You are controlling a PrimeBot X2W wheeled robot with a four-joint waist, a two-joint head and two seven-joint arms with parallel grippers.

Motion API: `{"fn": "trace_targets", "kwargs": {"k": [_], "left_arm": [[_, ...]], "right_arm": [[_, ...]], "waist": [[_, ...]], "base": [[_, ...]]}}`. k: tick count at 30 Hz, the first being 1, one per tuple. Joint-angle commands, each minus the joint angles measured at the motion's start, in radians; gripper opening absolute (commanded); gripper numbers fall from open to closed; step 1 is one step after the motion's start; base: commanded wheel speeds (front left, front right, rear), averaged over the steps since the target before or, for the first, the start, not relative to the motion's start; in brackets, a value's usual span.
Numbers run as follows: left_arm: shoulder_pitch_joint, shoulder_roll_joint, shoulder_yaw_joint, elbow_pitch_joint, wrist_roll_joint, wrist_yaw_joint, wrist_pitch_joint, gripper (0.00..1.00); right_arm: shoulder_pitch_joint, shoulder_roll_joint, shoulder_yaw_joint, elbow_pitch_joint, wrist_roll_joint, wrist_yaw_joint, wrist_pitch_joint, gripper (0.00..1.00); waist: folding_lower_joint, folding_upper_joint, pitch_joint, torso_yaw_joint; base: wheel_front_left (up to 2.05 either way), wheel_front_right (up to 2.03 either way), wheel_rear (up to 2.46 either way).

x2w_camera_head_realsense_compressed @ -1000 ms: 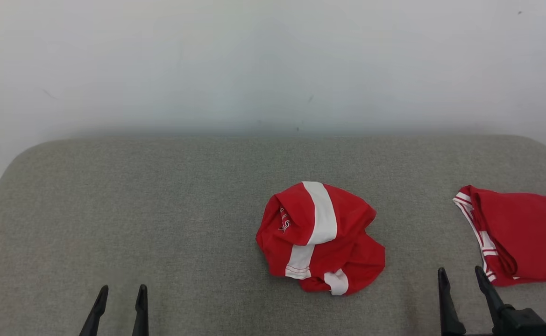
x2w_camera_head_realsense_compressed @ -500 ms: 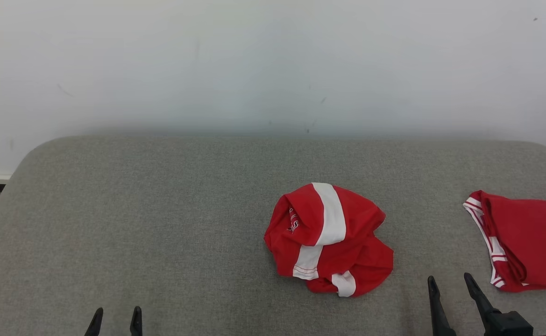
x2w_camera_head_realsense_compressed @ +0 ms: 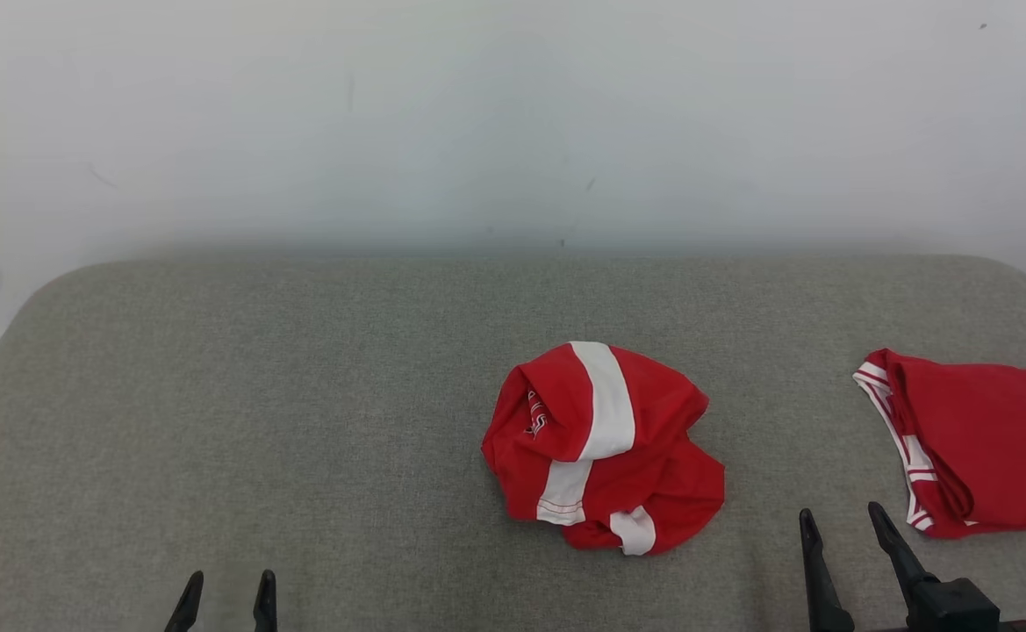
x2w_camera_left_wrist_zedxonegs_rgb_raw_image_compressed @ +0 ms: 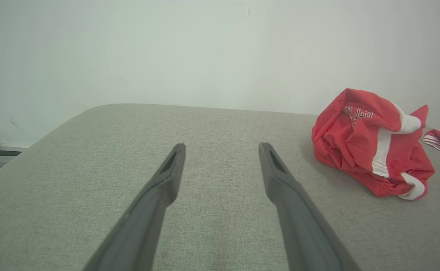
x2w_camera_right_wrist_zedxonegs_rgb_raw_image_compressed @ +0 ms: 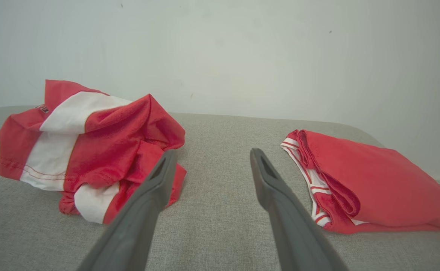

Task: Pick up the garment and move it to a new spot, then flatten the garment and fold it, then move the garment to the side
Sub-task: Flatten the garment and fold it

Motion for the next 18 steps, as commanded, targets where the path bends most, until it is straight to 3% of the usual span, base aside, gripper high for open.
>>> {"fn": "trace_targets", "kwargs": {"k": [1,7,18], "left_arm": [[-0.007,0.002,-0.002,-0.004,0.001,-0.001,-0.002,1.00],[-0.028,-0.012,-0.041,0.012,-0.027,-0.001,-0.002,1.00],[-0.230,-0.003,-0.338,0.229,-0.173,0.000,0.033,1.00]], "right_arm": [[-0.004,-0.001,0.003,-0.001,0.004,-0.003,-0.001,1.00],[-0.009,-0.001,0.010,-0.007,0.008,-0.003,0.001,1.00],[-0.024,-0.014,0.045,-0.026,0.012,-0.003,0.022,1.00]], "waist": [[0.0001,0.0000,-0.001,-0.005],[0.0001,0.0000,0.001,-0.029],[0.0001,0.0000,0.045,-0.146]], "base": [[0.00,0.00,0.00],[0.00,0.00,0.00],[0.00,0.00,0.00]]}}
